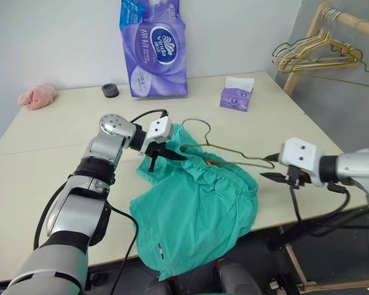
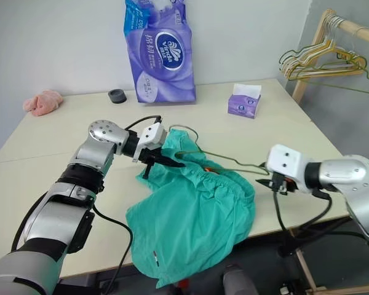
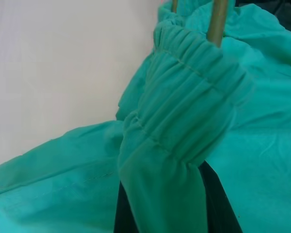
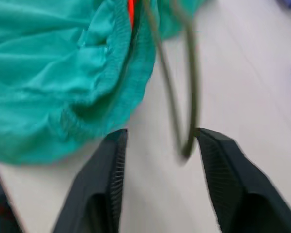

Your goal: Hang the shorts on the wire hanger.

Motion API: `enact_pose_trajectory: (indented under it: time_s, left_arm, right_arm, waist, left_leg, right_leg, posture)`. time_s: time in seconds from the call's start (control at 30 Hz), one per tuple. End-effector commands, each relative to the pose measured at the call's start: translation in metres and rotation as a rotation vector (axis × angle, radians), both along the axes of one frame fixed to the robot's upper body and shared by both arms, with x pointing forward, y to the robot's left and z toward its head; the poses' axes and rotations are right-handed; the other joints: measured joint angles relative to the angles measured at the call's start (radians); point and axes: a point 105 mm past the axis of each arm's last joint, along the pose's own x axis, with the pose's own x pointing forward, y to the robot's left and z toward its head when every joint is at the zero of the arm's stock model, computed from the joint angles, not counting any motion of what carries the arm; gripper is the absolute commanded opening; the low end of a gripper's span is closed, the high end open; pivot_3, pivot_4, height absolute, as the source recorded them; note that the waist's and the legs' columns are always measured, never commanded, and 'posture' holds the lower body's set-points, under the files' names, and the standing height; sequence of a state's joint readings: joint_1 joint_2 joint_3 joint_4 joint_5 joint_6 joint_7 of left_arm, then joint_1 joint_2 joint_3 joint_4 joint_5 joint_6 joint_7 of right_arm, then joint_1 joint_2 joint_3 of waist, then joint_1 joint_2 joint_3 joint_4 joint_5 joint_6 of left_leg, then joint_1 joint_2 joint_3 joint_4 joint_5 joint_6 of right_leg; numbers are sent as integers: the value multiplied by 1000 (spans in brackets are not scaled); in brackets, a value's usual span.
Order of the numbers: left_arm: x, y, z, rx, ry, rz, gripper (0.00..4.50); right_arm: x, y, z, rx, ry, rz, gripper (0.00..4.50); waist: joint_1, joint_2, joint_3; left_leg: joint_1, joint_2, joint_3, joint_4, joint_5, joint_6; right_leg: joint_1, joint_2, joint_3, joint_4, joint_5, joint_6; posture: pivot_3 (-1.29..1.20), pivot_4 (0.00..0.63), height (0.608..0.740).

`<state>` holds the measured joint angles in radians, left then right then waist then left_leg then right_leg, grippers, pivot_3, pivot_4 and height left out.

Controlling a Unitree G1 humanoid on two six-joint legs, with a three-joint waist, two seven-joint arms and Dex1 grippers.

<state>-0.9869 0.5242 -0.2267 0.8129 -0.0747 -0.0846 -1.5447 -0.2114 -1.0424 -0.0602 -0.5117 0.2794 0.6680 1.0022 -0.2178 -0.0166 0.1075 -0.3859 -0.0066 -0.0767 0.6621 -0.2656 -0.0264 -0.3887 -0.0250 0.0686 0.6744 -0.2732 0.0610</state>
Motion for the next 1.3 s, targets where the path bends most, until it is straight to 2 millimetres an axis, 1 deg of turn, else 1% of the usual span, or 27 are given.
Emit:
enact_pose_trajectory:
  time_s: [0.03, 0.1, 0.17, 0.2, 0.3, 0.37, 0.43, 0.57, 0.8, 0.93, 1.03, 1.1, 1.3]
  left_arm:
    - [5, 5, 9, -45, -20, 43, 0]
    - [5, 7, 10, -49, -15, 54, 0]
    - [5, 9, 11, -47, -11, 57, 0]
    - [5, 9, 11, -47, -11, 58, 0]
    - [6, 12, 12, -36, -11, 62, 0]
    - [6, 12, 13, -33, -13, 65, 0]
    - [7, 13, 14, -32, -15, 67, 0]
    - [8, 13, 14, -29, -18, 69, 0]
    - [8, 13, 13, -33, -15, 75, 0]
    - [7, 13, 13, -34, -15, 76, 0]
    - [7, 14, 13, -34, -14, 77, 0]
    - [7, 15, 13, -34, -13, 78, 0]
    - [7, 17, 15, -35, -14, 85, 0]
  right_arm:
    - [-10, -6, 10, 153, 10, -99, 3510]
    - [-14, -6, -3, 292, 31, -202, 3510]
    - [-15, -4, -13, 361, 39, -270, 3510]
    - [-17, -1, -16, 383, 49, -281, 3510]
    - [-20, 15, -39, 550, 141, -369, 3510]
    - [-19, 20, -45, 603, 162, -401, 3510]
    - [-18, 27, -48, 652, 187, -412, 3510]
    - [-24, 44, -49, 696, 251, -370, 3510]
    - [-22, 60, -54, 738, 306, -367, 3510]
    - [-11, 55, -59, 700, 270, -422, 3510]
    - [-6, 51, -65, 654, 247, -453, 2948]
    - [-4, 49, -66, 643, 242, -464, 2341]
    - [-3, 37, -64, 591, 209, -487, 227]
  waist:
    - [-1, 0, 0]
    - [-1, -1, 0]
    - [-2, -1, -1]
    - [-3, 0, -1]
    - [-4, 0, -1]
    - [-3, 1, -1]
    - [-3, 1, -1]
    - [-3, 1, -1]
    - [-3, 1, -1]
    - [-3, 1, -1]
    - [-3, 1, -1]
    - [-3, 1, -1]
    - [-3, 1, -1]
  left_leg:
    - [0, 0, 0, 0, 0, 0]
    - [0, 0, 0, 1, 0, 0]
    - [1, 0, 0, 0, 0, 0]
    - [1, 0, 0, 0, 0, 0]
    - [1, 0, 1, 0, 0, 0]
    - [1, 0, 0, 0, 0, 0]
    - [1, 0, 1, 0, 0, 0]
    - [1, 0, 1, 0, 0, 0]
    - [1, 0, 1, 0, 0, 0]
    - [1, 0, 1, 0, 0, 0]
    - [1, 0, 0, 0, 0, 0]
    - [1, -1, 1, 0, 0, 0]
    - [1, -1, 1, 0, 0, 0]
  right_leg:
    - [0, 0, 0, 0, 0, 0]
    - [0, 0, 1, 1, 0, 0]
    - [0, 1, 0, 1, 0, 0]
    - [0, 2, 0, 2, 0, 0]
    - [0, 1, 2, 3, 0, 0]
    - [0, 1, 1, 3, 0, 0]
    - [0, 1, 2, 3, 0, -1]
    - [0, 1, 1, 3, 0, -1]
    - [0, 1, 1, 3, 0, -1]
    - [0, 1, 1, 3, 0, -1]
    - [0, 1, 1, 3, 0, -1]
    - [0, 1, 1, 3, 0, -1]
    - [0, 1, 1, 3, 0, -1]
  posture:
    - [-260, 73, 740]
    - [-262, 74, 740]
    - [-262, 74, 740]
    - [-264, 73, 740]
    - [-263, 72, 740]
    - [-260, 72, 740]
    - [-256, 71, 740]
    - [-253, 70, 740]
    - [-250, 68, 740]
    - [-250, 68, 740]
    - [-248, 68, 740]
    - [-248, 68, 740]
    - [-247, 65, 740]
